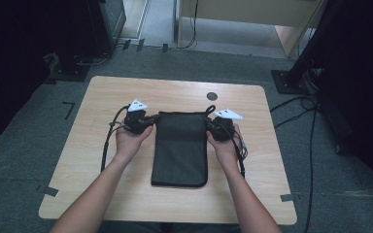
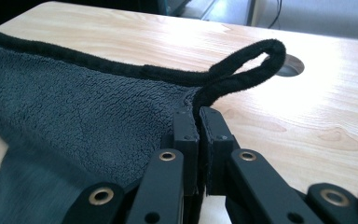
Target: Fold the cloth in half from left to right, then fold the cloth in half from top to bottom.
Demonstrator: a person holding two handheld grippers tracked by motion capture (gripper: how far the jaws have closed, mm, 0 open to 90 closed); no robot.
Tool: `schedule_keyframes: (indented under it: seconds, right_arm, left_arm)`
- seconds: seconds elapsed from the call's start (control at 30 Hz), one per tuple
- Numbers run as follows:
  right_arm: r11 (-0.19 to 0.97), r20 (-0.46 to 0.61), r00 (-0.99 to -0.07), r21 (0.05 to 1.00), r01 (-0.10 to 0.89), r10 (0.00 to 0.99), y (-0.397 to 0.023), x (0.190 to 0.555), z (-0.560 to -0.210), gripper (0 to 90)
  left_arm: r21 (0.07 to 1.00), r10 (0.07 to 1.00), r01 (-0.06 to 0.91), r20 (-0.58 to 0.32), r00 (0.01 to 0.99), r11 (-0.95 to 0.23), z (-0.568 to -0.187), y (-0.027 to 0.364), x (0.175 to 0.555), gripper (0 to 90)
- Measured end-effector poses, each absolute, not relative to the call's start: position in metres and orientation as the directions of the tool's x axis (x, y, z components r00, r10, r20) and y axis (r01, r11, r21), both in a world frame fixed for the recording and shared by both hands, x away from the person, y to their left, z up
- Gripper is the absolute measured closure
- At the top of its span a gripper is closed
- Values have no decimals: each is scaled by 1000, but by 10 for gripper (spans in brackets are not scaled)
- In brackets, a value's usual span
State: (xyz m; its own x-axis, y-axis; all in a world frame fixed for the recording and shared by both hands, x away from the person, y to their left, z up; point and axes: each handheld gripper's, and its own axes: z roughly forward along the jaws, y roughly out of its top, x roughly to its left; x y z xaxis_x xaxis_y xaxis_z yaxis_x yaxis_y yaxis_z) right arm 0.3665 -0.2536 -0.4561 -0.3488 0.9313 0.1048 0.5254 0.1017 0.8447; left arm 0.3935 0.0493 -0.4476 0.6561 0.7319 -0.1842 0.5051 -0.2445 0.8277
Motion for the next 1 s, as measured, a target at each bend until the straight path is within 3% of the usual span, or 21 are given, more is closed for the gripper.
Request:
schedule_keyframes:
  seconds: [0.27,0.53,1.0]
  right_arm:
    - [142,77,-394,856,497,916,-248,316,-461,864]
    - [178,53,-432,860,478,901,-250,274,-470,864]
    - [219,86,-494,822,526,865,-251,233,-497,858]
  left_arm:
    - [840,704,449,-120,700,-303,-450,54,345,886]
    - [850,684,429,-118,720,-305,-457,57,308,886]
    - [814,653,436,-94,752,-385,-487,64,268,883]
